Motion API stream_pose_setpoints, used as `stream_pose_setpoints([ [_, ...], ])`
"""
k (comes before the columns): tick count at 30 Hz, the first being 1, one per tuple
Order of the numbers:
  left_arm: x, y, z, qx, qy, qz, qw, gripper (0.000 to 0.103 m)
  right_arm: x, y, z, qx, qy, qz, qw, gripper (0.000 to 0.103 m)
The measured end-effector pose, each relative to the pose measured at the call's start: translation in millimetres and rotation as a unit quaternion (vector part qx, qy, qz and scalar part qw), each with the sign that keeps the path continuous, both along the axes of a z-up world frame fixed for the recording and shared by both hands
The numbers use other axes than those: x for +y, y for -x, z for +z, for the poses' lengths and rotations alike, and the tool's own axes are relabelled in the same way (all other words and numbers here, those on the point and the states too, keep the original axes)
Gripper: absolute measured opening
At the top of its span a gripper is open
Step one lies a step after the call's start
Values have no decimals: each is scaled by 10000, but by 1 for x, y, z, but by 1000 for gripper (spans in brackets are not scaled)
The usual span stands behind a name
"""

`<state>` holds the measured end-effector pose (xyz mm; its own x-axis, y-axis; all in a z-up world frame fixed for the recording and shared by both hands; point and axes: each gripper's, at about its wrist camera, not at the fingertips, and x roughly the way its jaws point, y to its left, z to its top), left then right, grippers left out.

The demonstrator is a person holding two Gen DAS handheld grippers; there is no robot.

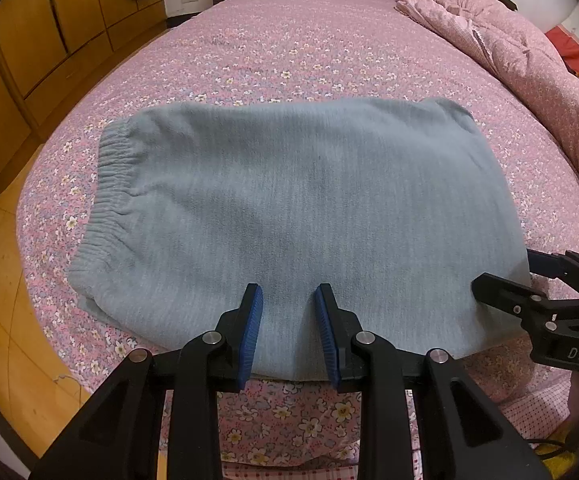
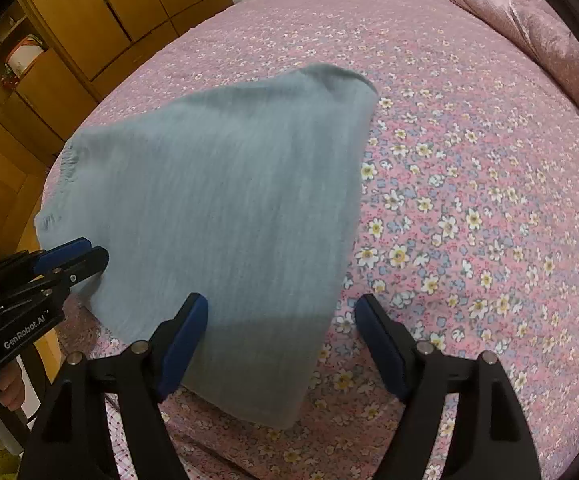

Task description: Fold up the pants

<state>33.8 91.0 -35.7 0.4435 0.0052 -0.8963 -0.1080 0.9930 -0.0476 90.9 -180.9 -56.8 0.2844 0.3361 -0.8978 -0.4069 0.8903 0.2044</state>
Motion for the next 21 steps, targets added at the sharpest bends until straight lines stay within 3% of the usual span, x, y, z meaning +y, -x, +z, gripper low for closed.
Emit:
stream_pose_setpoints([
  [5, 0, -2, -2, 10, -9, -7, 10000, 21, 0, 1, 3, 16, -84, 13, 10000, 76],
  [9, 1, -2, -2, 6, -8, -8, 10000, 21, 3, 1, 6, 50, -288, 109, 9995, 62],
  [17, 1, -2, -2, 9, -11, -14, 10000, 21, -4, -1, 17, -38, -501, 31, 9987, 19],
  [21, 1, -2, -2, 4, 3, -13, 10000, 21, -7, 4, 25, -179, -629, 50, 9978, 13],
])
